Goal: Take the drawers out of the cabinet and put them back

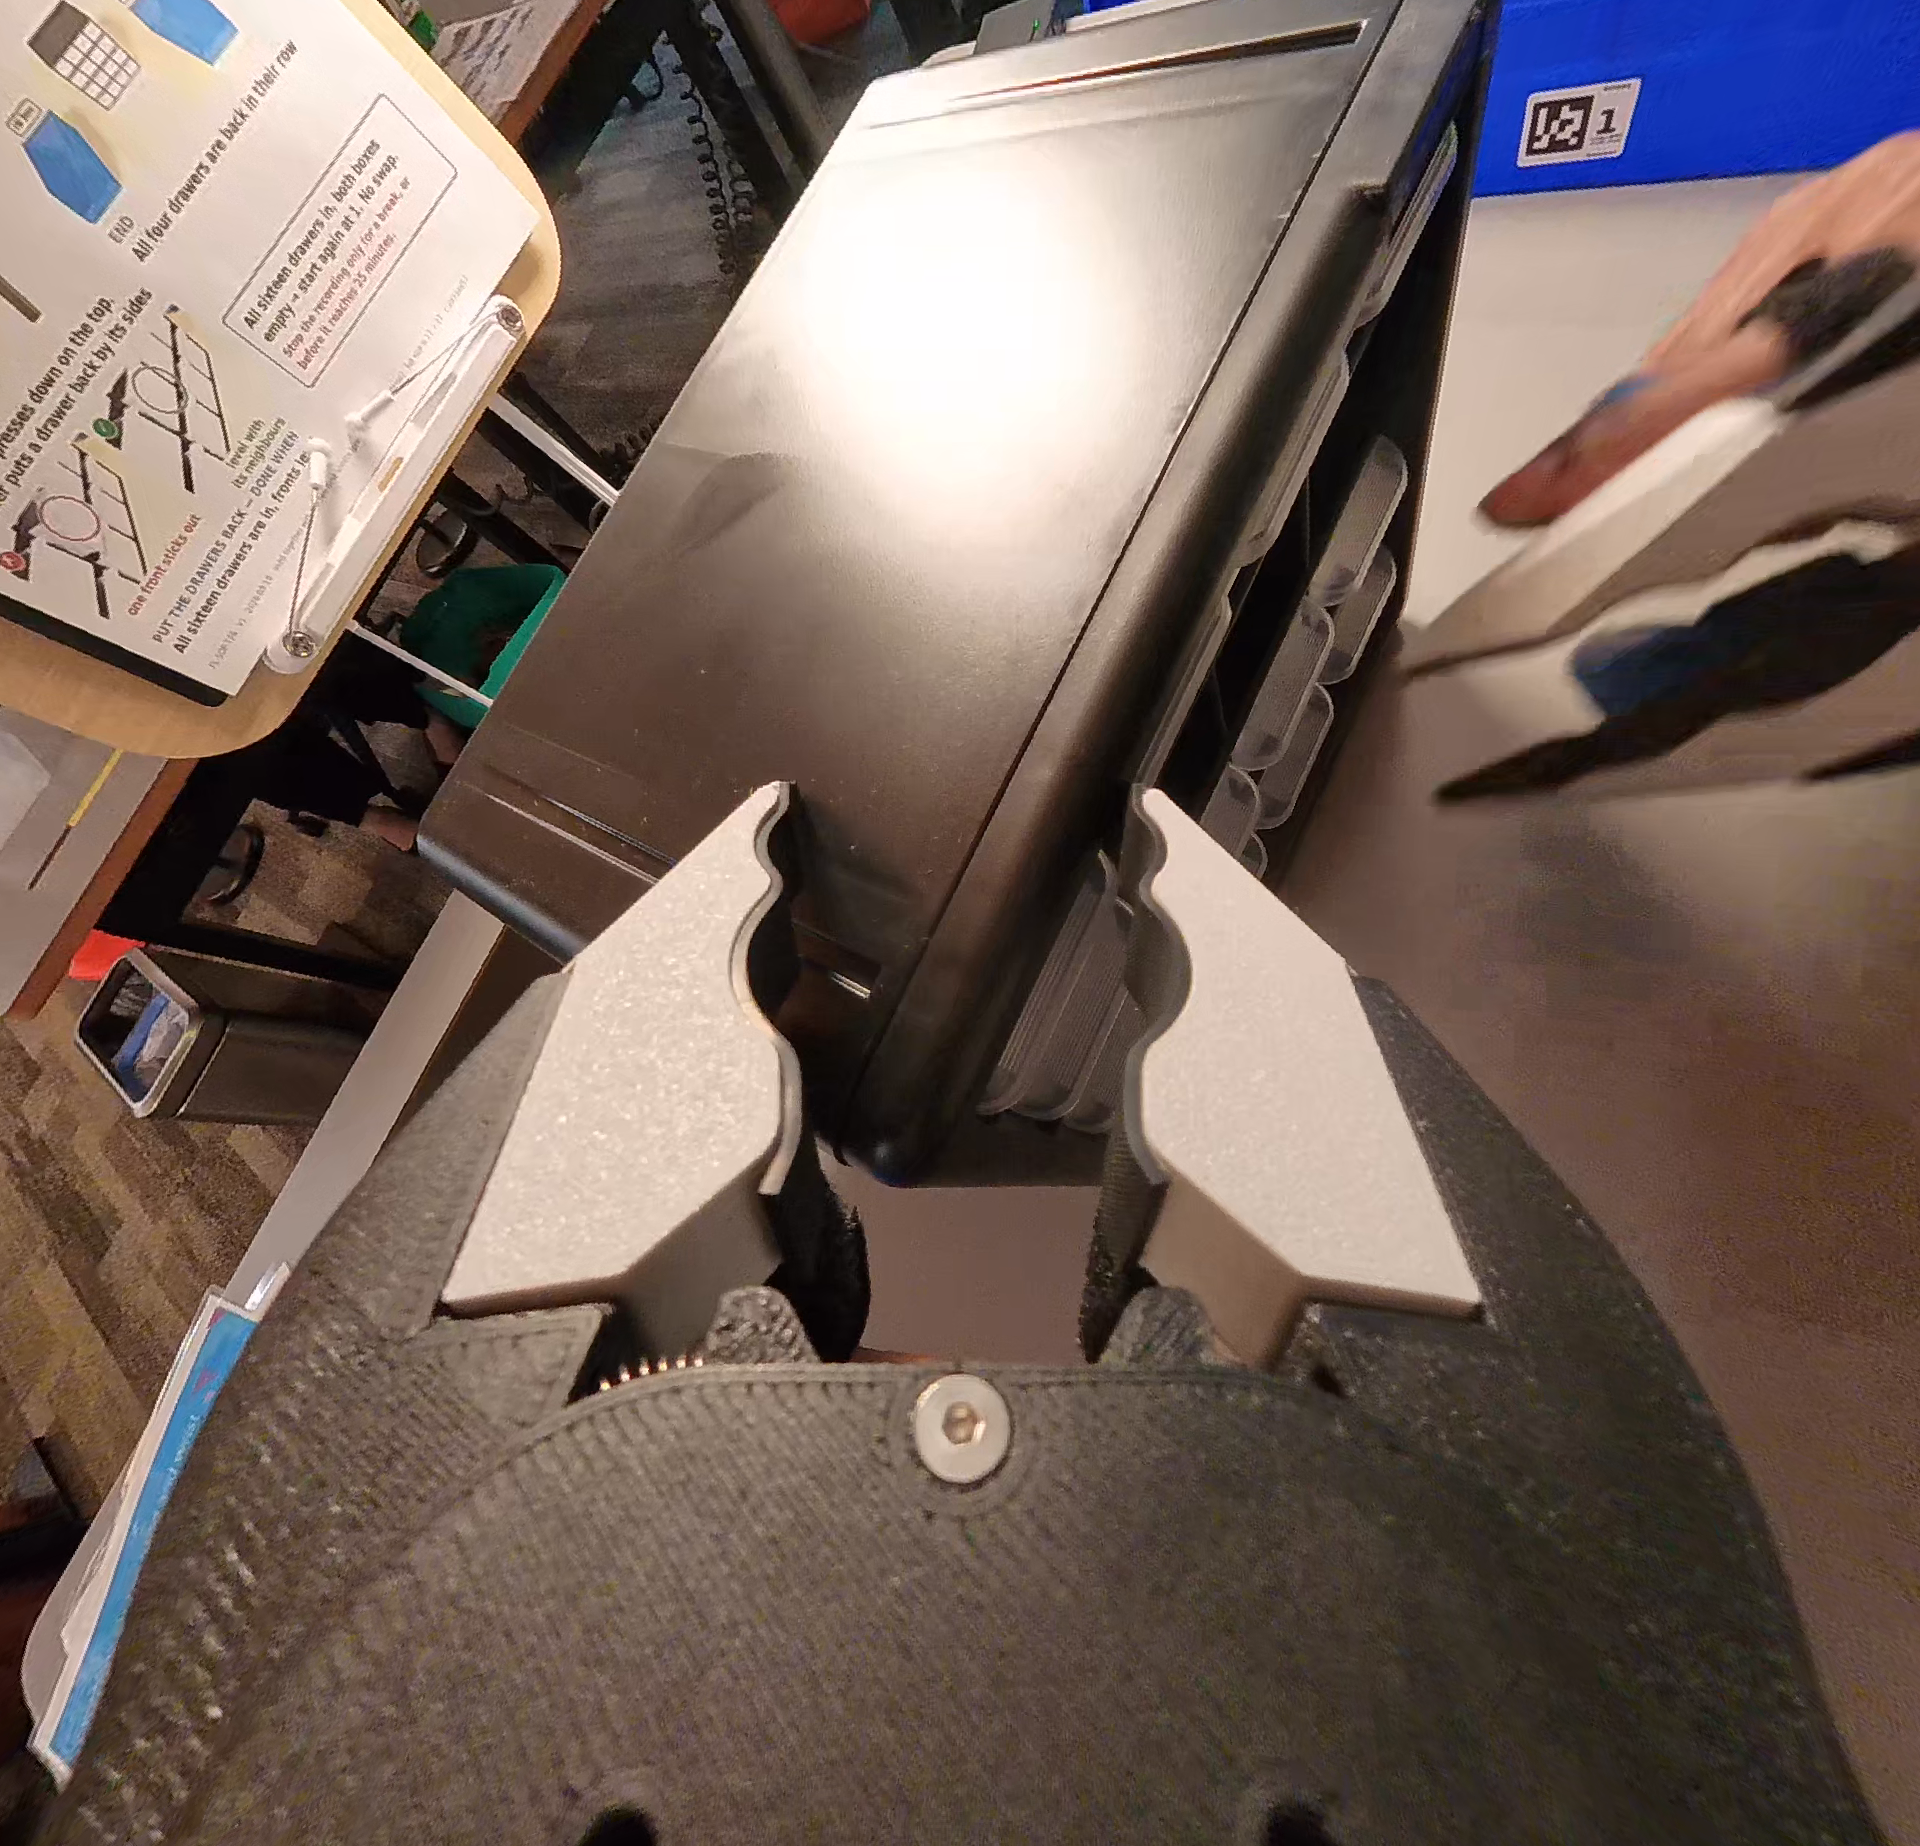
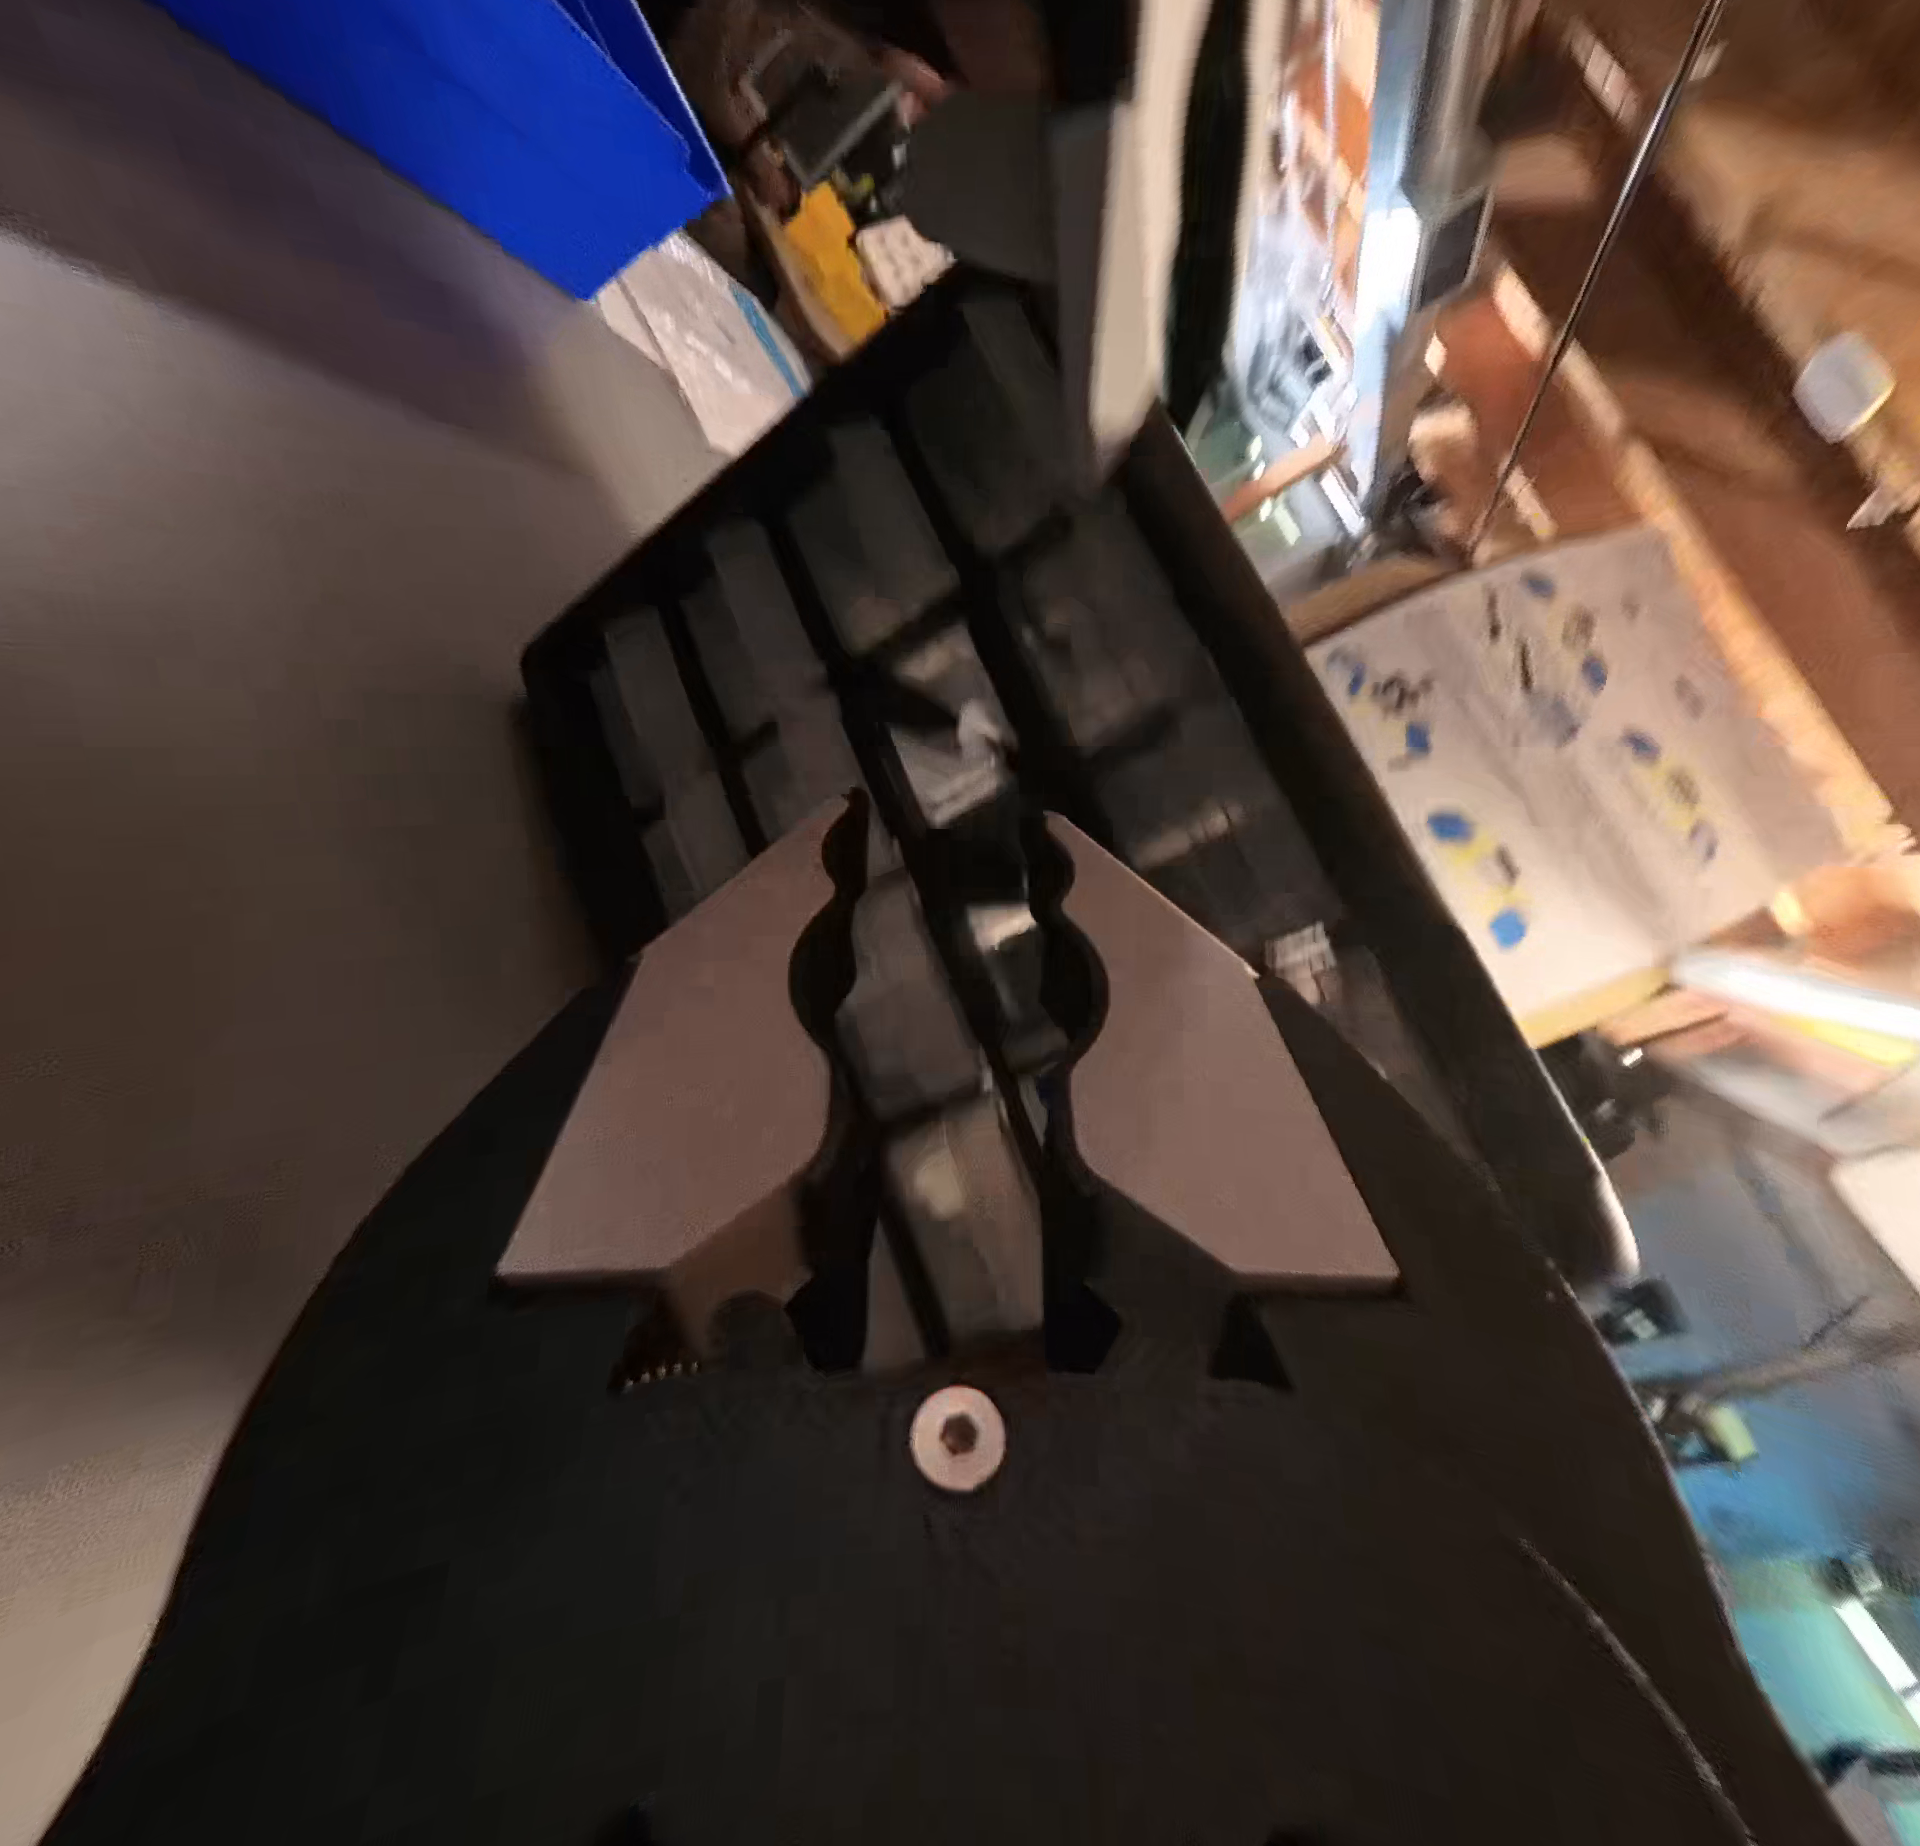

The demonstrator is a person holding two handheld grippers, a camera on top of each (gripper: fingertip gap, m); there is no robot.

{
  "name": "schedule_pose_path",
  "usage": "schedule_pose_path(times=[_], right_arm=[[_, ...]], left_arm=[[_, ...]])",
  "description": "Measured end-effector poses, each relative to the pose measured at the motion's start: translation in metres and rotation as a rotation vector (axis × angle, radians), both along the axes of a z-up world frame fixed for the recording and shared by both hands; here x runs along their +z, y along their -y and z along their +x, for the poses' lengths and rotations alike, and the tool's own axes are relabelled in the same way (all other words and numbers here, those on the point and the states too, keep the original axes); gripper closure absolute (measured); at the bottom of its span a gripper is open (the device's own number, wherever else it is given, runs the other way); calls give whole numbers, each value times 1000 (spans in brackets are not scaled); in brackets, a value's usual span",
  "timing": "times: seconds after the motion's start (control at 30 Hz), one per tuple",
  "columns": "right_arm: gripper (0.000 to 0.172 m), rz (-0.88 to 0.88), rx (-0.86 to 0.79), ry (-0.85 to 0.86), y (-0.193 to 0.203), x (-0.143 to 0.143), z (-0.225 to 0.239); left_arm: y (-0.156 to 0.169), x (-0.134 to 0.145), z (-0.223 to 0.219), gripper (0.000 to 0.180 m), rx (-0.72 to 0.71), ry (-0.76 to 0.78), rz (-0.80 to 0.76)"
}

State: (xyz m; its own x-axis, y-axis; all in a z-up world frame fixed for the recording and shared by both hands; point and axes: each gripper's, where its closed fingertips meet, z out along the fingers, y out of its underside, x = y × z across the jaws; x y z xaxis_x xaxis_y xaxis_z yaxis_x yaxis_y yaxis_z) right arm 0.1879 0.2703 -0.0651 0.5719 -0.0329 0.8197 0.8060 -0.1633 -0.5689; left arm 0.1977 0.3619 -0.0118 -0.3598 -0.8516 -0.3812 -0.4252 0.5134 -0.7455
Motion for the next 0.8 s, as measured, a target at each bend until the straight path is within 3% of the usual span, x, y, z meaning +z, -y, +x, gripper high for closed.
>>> schedule_pose_path(times=[0.03,0.2,0.37,0.57,0.8], right_arm=[[140,23,11,48,-16,0,-7],[140,102,31,233,-73,-3,-23],[147,185,-15,311,-95,4,-21],[156,189,-37,355,-95,1,-22],[160,171,44,435,-58,-3,-62]], left_arm=[[0,0,0,119,0,0,0],[0,0,0,119,-3,1,-2],[0,0,0,116,-6,2,-5],[0,0,0,116,-5,3,-8],[0,0,0,115,-3,2,-3]])
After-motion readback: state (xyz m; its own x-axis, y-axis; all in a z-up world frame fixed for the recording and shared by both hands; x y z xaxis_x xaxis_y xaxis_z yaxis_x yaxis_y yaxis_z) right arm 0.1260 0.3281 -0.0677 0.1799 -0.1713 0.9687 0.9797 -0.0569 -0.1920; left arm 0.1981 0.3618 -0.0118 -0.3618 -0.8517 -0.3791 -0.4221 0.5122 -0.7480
